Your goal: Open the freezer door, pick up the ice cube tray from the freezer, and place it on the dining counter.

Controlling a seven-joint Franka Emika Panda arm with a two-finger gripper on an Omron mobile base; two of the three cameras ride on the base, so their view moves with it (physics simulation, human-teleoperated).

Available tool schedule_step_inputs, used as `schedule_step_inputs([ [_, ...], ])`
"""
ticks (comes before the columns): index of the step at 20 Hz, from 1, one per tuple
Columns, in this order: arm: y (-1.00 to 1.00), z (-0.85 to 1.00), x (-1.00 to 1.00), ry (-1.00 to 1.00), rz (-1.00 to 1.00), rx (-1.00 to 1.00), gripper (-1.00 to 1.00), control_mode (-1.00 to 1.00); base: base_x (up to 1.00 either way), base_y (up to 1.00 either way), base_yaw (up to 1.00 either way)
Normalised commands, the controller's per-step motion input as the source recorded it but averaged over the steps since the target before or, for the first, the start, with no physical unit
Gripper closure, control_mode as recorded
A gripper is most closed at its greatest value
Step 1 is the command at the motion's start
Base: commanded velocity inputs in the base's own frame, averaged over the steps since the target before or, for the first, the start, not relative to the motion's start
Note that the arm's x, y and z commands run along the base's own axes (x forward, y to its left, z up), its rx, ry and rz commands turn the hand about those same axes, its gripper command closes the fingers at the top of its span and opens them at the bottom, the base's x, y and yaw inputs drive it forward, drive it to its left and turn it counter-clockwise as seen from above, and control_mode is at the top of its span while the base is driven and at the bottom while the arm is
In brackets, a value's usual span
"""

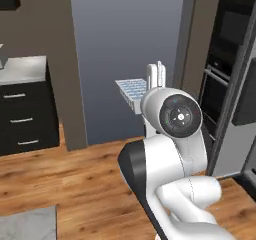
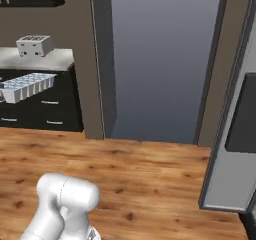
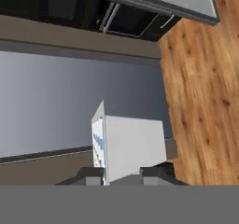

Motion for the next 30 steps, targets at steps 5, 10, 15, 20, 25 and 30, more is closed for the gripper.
schedule_step_inputs([
  [5, 0.00, 0.00, 0.00, 0.00, 0.00, 0.00, 1.00, 1.00, -0.01, 0.00, 1.00],
  [10, 0.00, 0.00, 0.00, 0.00, 0.00, 0.00, 1.00, 1.00, 0.00, 0.00, 1.00],
  [15, 0.00, 0.00, 0.00, 0.00, 0.00, 0.00, 1.00, 1.00, 0.00, 0.00, 1.00],
  [20, 0.00, 0.00, 0.00, 0.00, 0.00, 0.00, 1.00, 1.00, 0.00, 0.00, 1.00],
  [25, 0.00, 0.00, 0.00, 0.00, 0.00, 0.00, 1.00, 1.00, 0.00, 0.04, 1.00],
  [30, 0.00, 0.00, 0.00, 0.00, 0.00, 0.00, 1.00, 1.00, 0.01, 0.53, 0.86],
])
